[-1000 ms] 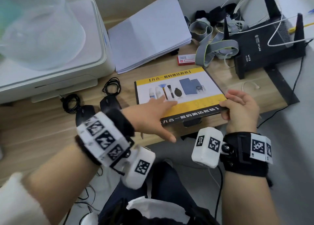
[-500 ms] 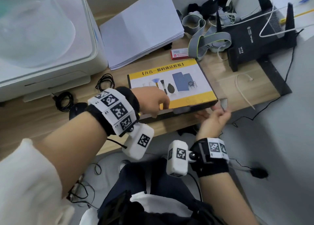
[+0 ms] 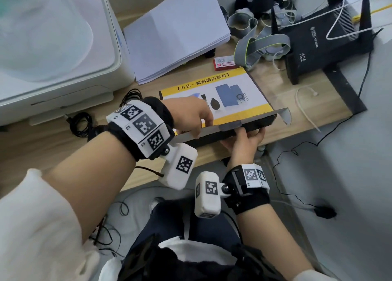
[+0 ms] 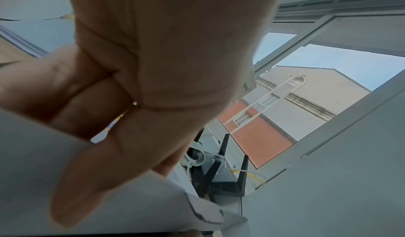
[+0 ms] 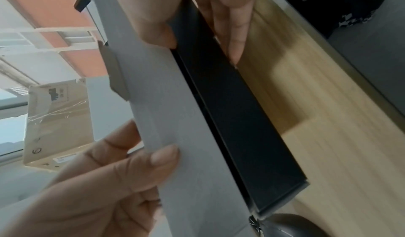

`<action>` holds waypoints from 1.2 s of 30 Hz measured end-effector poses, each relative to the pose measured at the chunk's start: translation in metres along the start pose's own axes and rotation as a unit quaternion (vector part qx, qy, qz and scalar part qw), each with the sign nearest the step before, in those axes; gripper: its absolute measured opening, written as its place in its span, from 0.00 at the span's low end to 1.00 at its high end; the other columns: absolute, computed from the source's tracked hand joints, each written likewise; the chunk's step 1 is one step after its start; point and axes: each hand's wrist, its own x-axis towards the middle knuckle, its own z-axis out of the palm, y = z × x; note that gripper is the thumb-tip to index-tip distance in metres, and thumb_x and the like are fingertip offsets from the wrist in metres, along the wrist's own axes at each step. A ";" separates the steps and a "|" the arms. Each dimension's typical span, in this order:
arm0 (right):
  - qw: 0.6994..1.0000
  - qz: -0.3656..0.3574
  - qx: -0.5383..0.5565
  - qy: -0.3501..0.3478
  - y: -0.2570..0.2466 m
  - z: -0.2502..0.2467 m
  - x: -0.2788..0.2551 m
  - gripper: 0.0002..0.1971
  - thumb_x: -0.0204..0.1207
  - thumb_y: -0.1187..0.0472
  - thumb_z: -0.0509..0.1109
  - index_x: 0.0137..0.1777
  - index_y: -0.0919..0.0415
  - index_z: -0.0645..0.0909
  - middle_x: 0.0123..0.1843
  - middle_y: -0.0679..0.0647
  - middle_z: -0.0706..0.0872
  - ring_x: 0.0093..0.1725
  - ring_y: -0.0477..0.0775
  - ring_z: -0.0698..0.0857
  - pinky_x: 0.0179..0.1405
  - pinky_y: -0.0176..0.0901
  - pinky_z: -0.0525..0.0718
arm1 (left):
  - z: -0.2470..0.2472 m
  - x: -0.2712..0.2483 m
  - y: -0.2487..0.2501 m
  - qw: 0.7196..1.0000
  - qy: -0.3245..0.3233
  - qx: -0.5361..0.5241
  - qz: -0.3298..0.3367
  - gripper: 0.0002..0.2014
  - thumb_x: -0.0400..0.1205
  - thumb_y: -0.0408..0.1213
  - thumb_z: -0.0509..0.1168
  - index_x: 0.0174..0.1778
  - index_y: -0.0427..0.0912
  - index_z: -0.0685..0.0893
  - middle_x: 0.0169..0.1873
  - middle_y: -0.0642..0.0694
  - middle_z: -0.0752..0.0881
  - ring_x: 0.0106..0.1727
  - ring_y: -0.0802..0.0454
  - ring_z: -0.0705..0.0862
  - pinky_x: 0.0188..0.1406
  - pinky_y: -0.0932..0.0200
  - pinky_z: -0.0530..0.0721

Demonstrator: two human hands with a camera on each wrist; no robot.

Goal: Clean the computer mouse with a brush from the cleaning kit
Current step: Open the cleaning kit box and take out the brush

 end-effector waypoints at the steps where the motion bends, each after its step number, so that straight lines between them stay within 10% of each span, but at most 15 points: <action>1: 1.000 -0.002 -0.008 -0.001 0.001 -0.001 0.003 0.39 0.76 0.69 0.61 0.80 0.48 0.44 0.76 0.56 0.68 0.67 0.60 0.76 0.45 0.46 0.88 | 0.001 0.000 0.000 1.000 0.000 0.007 -0.001 0.17 0.75 0.30 0.66 0.57 0.51 0.82 0.48 0.43 0.86 0.48 0.39 0.87 0.46 0.51 0.86; 4: 0.997 -0.038 -0.059 0.015 0.004 -0.002 0.009 0.43 0.73 0.68 0.66 0.80 0.51 0.42 0.75 0.53 0.69 0.67 0.54 0.75 0.51 0.34 0.85 | 0.000 -0.004 0.003 0.999 0.015 0.035 0.000 0.17 0.74 0.30 0.66 0.58 0.49 0.82 0.41 0.50 0.82 0.49 0.43 0.85 0.51 0.50 0.85; 6: 0.993 -0.079 -0.079 0.037 0.004 -0.002 0.012 0.45 0.63 0.70 0.67 0.79 0.52 0.49 0.75 0.59 0.71 0.69 0.58 0.76 0.70 0.47 0.78 | -0.012 -0.015 0.004 0.999 0.037 0.037 0.006 0.16 0.73 0.28 0.66 0.53 0.50 0.84 0.34 0.56 0.80 0.43 0.50 0.82 0.47 0.55 0.82; 10: 0.974 -0.068 -0.194 0.097 0.001 -0.002 0.016 0.49 0.62 0.72 0.69 0.80 0.55 0.46 0.78 0.66 0.58 0.73 0.65 0.67 0.75 0.51 0.67 | -0.066 -0.054 -0.003 0.989 0.147 0.022 0.007 0.19 0.72 0.26 0.67 0.54 0.53 0.85 0.31 0.59 0.84 0.35 0.58 0.80 0.47 0.58 0.78; 16: 0.909 -0.166 -0.378 0.057 0.003 -0.008 0.019 0.46 0.62 0.69 0.71 0.79 0.49 0.55 0.83 0.57 0.41 0.82 0.62 0.45 0.82 0.61 0.50 | -0.111 -0.045 -0.018 0.881 0.445 0.141 -0.077 0.25 0.77 0.28 0.60 0.68 0.53 0.78 0.54 0.41 0.86 0.48 0.35 0.82 0.46 0.47 0.76; 19: 0.873 -0.160 -0.459 0.029 -0.002 -0.010 0.021 0.41 0.65 0.67 0.72 0.78 0.52 0.60 0.84 0.57 0.40 0.83 0.61 0.39 0.82 0.58 0.41 | -0.099 -0.014 -0.039 0.846 0.486 0.197 -0.101 0.36 0.76 0.23 0.57 0.81 0.49 0.56 0.75 0.35 0.70 0.74 0.32 0.69 0.69 0.36 0.67; 23: 0.845 -0.179 -0.505 -0.015 -0.004 -0.013 0.022 0.40 0.66 0.67 0.70 0.78 0.46 0.60 0.85 0.53 0.39 0.83 0.60 0.34 0.80 0.59 0.37 | -0.061 0.022 -0.061 0.854 0.447 0.231 -0.128 0.50 0.73 0.31 0.65 0.80 0.46 0.33 0.82 0.38 0.35 0.83 0.38 0.35 0.76 0.32 0.36; 31: 0.820 -0.242 -0.517 -0.038 -0.014 -0.015 0.022 0.29 0.68 0.65 0.69 0.71 0.49 0.72 0.84 0.52 0.52 0.84 0.56 0.45 0.80 0.59 0.37 | -0.005 0.048 -0.035 0.972 0.206 0.100 -0.051 0.46 0.78 0.52 0.64 0.81 0.48 0.38 0.77 0.39 0.23 0.79 0.41 0.25 0.76 0.32 0.37; 36: 0.822 -0.296 -0.477 -0.099 -0.040 -0.008 0.039 0.14 0.71 0.62 0.69 0.57 0.55 0.82 0.57 0.47 0.77 0.62 0.55 0.79 0.64 0.55 0.78 | 0.029 0.056 -0.024 0.994 0.071 -0.029 0.073 0.40 0.81 0.46 0.63 0.81 0.51 0.43 0.82 0.46 0.34 0.83 0.49 0.35 0.82 0.43 0.44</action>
